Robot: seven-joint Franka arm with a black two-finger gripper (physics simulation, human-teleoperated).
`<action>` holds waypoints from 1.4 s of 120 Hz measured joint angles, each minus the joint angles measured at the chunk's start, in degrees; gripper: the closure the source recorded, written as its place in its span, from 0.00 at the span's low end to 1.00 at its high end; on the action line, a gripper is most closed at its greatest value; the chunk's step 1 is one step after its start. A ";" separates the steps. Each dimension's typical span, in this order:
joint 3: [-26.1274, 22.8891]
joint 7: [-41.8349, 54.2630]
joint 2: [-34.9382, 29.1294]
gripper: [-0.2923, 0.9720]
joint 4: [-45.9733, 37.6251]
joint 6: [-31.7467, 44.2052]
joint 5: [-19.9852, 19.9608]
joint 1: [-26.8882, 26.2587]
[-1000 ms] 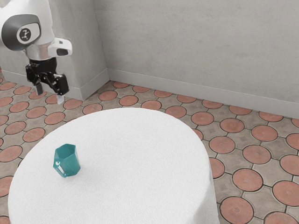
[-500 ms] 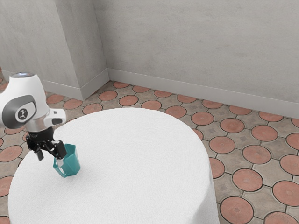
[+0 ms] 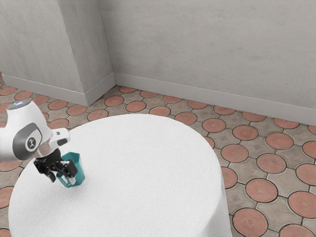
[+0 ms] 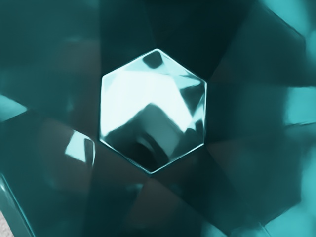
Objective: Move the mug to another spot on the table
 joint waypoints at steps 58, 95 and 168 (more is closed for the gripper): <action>-0.09 3.99 0.49 0.53 -3.06 7.27 -3.13 -0.09; -0.10 5.19 0.50 0.58 -4.76 13.04 -3.87 -1.00; -0.18 6.51 -3.17 0.67 -5.78 23.74 -4.03 -12.74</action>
